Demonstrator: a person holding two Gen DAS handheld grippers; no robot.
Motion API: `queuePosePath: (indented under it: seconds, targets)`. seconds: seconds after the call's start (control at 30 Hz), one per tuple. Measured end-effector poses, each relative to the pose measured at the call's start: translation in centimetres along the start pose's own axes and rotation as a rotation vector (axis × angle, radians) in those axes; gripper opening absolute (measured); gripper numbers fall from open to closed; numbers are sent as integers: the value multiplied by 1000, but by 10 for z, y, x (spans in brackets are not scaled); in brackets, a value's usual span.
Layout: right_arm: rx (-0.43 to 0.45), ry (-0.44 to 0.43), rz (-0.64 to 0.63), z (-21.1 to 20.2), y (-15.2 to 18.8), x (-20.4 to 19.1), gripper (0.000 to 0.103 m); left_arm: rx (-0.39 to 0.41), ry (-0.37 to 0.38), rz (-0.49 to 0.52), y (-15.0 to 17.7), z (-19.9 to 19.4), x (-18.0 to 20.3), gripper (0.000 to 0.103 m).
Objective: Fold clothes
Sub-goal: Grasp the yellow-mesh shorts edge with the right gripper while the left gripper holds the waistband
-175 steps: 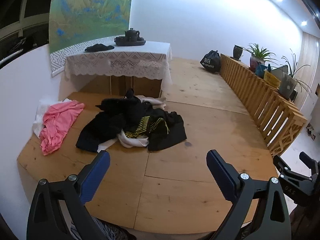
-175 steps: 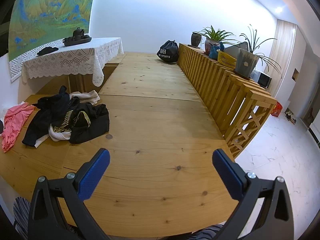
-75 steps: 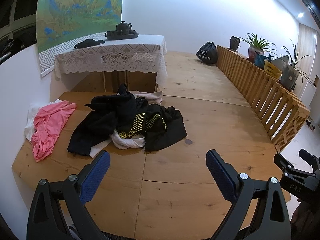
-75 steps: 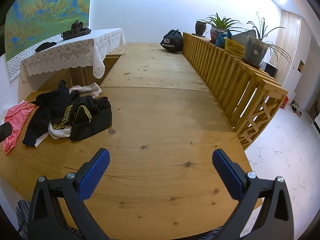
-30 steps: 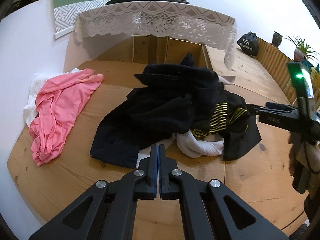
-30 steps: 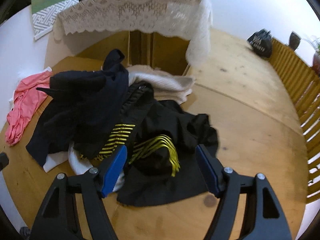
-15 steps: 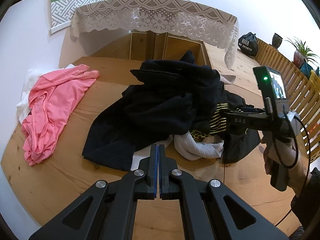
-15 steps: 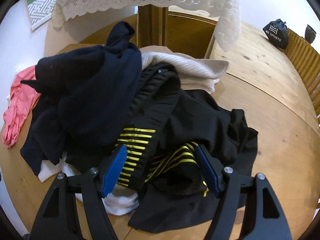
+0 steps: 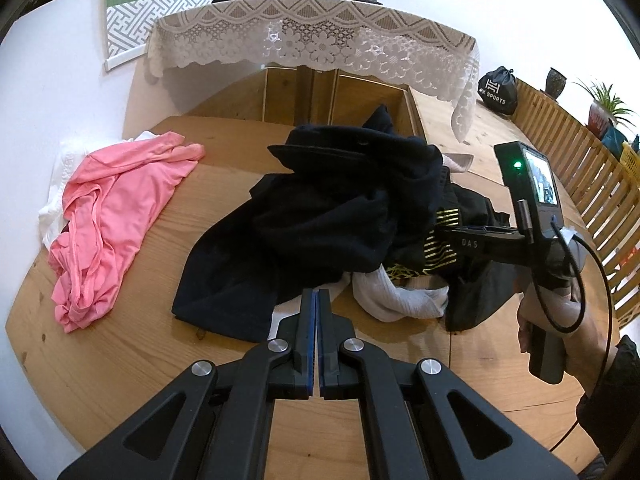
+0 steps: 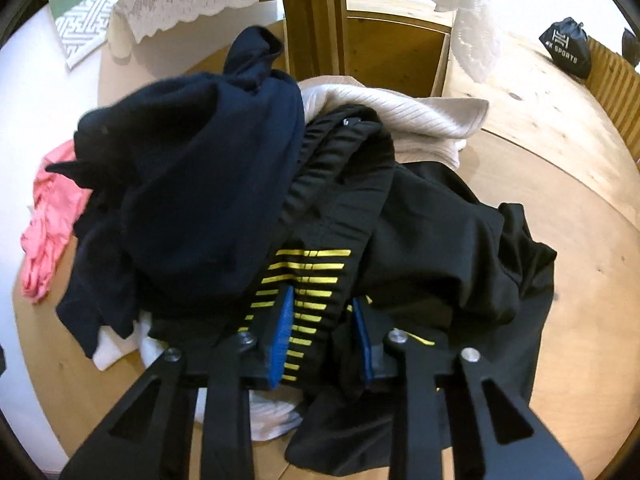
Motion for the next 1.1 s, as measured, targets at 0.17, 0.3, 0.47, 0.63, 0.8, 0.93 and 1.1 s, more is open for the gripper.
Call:
queuePosePath:
  seconds: [0.17, 0.3, 0.47, 0.63, 0.8, 0.93, 1.1]
  targets:
    - [30, -10, -13, -28, 4, 8, 23, -4, 8, 23, 0, -1, 10, 0]
    - [39, 29, -34, -56, 7, 14, 21, -3, 15, 47, -1, -6, 25, 0]
    - [61, 54, -41, -77, 8, 18, 16, 0, 29, 79, -1, -14, 47, 0]
    - [81, 72, -52, -97, 15, 25, 14, 18, 50, 116, -3, -31, 75, 0]
    - [106, 66, -39, -133, 29, 33, 14, 30, 71, 153, -1, -48, 101, 0]
    - [129, 79, -51, -158, 31, 39, 13, 32, 81, 171, 3, -60, 115, 0]
    - [129, 113, -82, -192, 55, 52, 13, 31, 100, 204, 12, -71, 133, 0]
Point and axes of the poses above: each gripper's, at about its wrist camera, not at the fingertips, and z roughly the way its jaws point, x to its right, y to its underside, the point moved 7 cm from there along z, roughly the way its jaws point, and after that the axes turned 3 degrees about -z, right-handed, at the moved point
